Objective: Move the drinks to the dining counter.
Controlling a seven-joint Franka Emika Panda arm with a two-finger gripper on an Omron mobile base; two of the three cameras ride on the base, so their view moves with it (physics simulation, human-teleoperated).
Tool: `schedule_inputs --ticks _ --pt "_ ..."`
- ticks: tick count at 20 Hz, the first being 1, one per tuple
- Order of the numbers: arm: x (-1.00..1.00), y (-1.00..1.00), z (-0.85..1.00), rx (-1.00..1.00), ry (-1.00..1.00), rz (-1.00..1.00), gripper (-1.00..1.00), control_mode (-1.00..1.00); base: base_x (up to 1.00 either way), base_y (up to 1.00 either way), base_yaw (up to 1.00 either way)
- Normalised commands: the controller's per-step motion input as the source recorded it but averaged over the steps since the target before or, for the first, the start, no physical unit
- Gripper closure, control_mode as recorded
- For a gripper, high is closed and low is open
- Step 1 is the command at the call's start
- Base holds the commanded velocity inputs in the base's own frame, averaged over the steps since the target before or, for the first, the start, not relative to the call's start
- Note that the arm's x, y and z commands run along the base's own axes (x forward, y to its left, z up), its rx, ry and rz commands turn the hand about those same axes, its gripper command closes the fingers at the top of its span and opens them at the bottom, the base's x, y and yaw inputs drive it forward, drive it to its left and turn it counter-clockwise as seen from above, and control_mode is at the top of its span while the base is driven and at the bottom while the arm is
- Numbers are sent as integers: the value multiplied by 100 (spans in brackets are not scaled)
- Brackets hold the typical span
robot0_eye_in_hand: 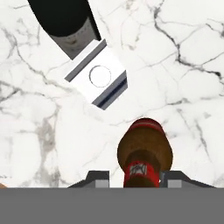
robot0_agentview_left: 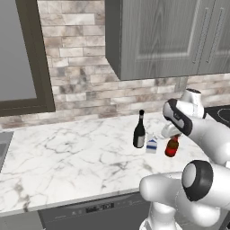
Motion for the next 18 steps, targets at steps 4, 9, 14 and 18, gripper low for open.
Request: schedule_inputs --ticks 4,9,14,18 --pt "-31 0 -54 7 0 0 100 -100 0 0 0" --pt "-68 -17 -1 6 -10 -10 100 -100 0 0 0" --pt "-98 -64 33 12 -16 -25 100 -100 0 0 0" --pt "-96 -77 38 13 -16 -23 100 -100 0 0 0"
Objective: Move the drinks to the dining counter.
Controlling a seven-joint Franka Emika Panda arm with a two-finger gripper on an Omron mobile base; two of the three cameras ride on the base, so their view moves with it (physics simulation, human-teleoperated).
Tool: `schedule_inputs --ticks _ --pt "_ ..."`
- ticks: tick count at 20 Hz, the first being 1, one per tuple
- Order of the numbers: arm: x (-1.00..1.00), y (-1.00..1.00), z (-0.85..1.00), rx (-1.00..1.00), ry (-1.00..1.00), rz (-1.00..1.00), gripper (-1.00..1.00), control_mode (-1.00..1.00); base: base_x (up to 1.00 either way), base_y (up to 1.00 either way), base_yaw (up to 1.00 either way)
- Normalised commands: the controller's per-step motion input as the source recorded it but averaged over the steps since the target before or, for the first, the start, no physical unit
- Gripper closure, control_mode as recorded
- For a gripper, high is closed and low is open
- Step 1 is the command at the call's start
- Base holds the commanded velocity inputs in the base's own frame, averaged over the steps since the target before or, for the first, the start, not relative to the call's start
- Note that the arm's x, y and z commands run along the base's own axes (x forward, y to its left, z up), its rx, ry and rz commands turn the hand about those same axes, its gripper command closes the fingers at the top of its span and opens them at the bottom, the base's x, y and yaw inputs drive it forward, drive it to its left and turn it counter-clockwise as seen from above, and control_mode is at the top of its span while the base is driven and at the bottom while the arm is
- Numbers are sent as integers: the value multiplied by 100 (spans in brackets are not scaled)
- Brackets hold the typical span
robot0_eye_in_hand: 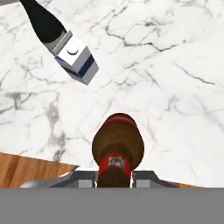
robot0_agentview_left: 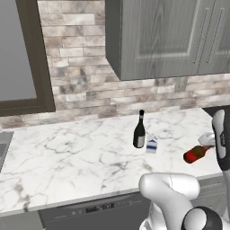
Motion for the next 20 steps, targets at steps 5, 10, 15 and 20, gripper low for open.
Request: schedule_inputs --ticks 5,10,15,20 --pt "-78 -64 66 5 -20 -22 100 -100 0 0 0" --pt "-57 -21 98 0 -26 -19 100 -100 0 0 0" --pt "-67 2 90 1 -3 -20 100 -100 0 0 0" --pt "-68 0 77 0 2 -13 100 -100 0 0 0"
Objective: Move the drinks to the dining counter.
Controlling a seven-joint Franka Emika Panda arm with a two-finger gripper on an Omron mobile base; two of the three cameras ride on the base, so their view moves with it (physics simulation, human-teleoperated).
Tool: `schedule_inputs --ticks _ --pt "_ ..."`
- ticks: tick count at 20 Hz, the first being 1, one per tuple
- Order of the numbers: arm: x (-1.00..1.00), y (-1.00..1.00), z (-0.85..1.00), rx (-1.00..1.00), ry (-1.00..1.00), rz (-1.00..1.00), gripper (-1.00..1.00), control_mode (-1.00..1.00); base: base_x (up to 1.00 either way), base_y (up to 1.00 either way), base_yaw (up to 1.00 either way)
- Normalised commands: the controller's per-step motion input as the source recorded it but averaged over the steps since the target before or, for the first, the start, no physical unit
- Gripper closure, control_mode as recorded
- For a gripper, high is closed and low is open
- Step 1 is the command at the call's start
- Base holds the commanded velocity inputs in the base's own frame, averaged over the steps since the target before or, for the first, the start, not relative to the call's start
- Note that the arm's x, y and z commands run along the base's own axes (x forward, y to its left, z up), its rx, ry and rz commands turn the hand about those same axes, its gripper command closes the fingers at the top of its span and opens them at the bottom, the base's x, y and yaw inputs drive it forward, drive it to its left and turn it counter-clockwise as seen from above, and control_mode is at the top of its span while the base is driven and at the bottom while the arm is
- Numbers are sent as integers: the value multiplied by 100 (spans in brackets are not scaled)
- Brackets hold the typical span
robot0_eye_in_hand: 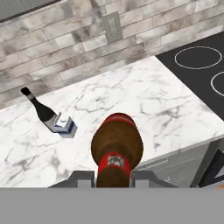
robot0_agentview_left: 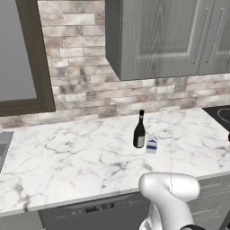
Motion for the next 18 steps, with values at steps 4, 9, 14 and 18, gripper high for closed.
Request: schedule_inputs --ticks 4,9,14,18 --pt "-64 -3 47 0 2 -5 100 -100 0 0 0" --pt "-5 -11 3 0 0 -4 100 100 -7 -49 -56" --pt "0 0 0 0 0 0 100 100 0 0 -100" --pt "0 0 0 0 0 0 100 100 0 0 -100"
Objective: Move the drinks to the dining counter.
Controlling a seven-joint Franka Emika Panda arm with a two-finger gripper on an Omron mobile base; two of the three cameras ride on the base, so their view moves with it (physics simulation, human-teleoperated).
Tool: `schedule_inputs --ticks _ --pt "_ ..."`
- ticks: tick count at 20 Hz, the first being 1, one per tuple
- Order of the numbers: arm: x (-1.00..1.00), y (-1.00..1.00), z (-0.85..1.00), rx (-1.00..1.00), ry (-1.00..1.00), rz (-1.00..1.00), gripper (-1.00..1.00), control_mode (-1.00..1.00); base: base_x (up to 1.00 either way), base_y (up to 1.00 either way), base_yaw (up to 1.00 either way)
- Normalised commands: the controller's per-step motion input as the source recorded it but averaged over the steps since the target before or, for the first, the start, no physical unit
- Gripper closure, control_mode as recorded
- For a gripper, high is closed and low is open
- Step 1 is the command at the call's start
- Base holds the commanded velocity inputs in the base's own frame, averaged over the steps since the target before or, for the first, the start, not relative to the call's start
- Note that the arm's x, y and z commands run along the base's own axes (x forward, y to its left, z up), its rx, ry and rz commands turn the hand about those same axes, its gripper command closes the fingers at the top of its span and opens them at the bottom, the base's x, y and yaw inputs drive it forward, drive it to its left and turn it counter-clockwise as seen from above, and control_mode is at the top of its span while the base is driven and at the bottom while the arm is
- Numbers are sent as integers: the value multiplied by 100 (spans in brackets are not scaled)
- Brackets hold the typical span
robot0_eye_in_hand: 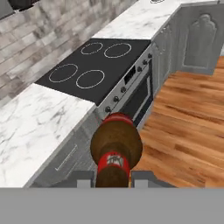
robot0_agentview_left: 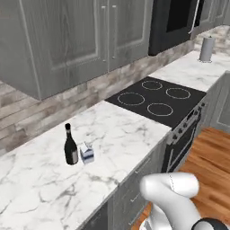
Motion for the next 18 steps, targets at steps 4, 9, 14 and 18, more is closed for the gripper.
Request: schedule_inputs --ticks 4,9,14,18 --pt "0 0 0 0 0 0 100 100 0 0 -100" --pt "0 0 0 0 0 0 100 100 0 4 -100" --pt "0 0 0 0 0 0 100 100 0 0 -96" --pt "0 0 0 0 0 0 100 100 0 -1 -88"
